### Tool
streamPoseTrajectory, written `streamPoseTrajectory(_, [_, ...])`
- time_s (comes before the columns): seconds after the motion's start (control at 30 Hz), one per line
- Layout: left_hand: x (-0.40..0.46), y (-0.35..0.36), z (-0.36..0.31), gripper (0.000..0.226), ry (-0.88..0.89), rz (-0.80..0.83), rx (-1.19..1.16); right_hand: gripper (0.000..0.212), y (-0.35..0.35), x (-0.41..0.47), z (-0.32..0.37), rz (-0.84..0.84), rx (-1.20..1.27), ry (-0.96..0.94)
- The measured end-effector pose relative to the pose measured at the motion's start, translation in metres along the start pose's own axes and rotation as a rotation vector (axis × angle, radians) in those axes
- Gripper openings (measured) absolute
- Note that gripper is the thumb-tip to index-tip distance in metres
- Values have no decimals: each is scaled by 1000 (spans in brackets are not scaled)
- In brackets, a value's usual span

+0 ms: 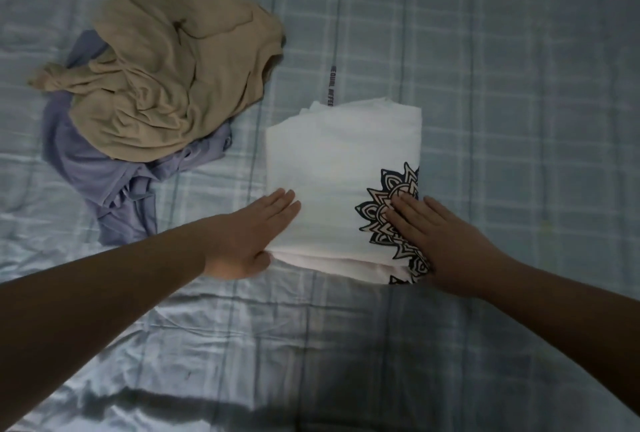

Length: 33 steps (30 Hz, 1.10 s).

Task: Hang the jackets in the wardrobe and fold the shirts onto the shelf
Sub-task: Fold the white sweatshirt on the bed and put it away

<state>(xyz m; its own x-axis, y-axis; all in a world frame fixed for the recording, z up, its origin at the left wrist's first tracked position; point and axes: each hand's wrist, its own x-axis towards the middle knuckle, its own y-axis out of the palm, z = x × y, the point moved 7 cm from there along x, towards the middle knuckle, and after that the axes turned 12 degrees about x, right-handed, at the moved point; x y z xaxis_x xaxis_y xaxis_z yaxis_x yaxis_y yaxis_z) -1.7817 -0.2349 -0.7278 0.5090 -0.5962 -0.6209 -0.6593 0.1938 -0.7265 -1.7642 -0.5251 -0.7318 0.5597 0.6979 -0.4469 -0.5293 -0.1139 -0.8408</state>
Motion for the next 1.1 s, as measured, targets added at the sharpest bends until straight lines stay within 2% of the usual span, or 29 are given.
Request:
streamPoseTrajectory(0.1, [-20,11,-24,81,23,128,-121,116,18,-27,15,81,72,-38])
streamPoseTrajectory(0.17, [-27,3,-27,72,-9,150,-346,111,15,-38,22,91,234,-70])
streamPoseTrajectory(0.23, [-27,-11,-16,65,-128,159,-677,95,4,-43,21,104,562,-14])
streamPoseTrajectory(0.33, [-21,-31,8,70,-361,80,-1240,56,-17,-34,-2,50,1004,221])
streamPoseTrajectory(0.4, [-14,-42,24,74,-444,53,-1449,26,-33,-16,-22,-6,1174,362])
streamPoseTrajectory(0.43, [-10,-49,32,78,-460,57,-1493,20,-42,-6,-30,-29,1274,431])
streamPoseTrajectory(0.57, [9,-65,57,72,-402,128,-1645,49,-66,27,-52,-93,1534,701])
streamPoseTrajectory(0.63, [19,-61,65,75,-378,148,-1716,44,-64,37,-60,-77,1544,788])
streamPoseTrajectory(0.7, [24,-51,68,82,-431,100,-1716,38,-60,43,-65,-92,1520,840])
streamPoseTrajectory(0.8, [30,-32,62,77,-490,-33,-1504,39,-52,43,-71,-142,1411,913])
streamPoseTrajectory(0.93, [36,-23,58,51,-552,-374,-1301,51,-48,44,-67,-232,1224,868])
streamPoseTrajectory(1.0, [34,-29,55,36,-652,-525,-1035,56,-49,45,-62,-297,1029,873])
streamPoseTrajectory(1.07, [31,-34,47,26,-754,-636,-876,54,-47,44,-57,-398,963,933])
streamPoseTrajectory(1.1, [30,-35,44,25,-787,-674,-886,50,-45,42,-57,-455,964,961])
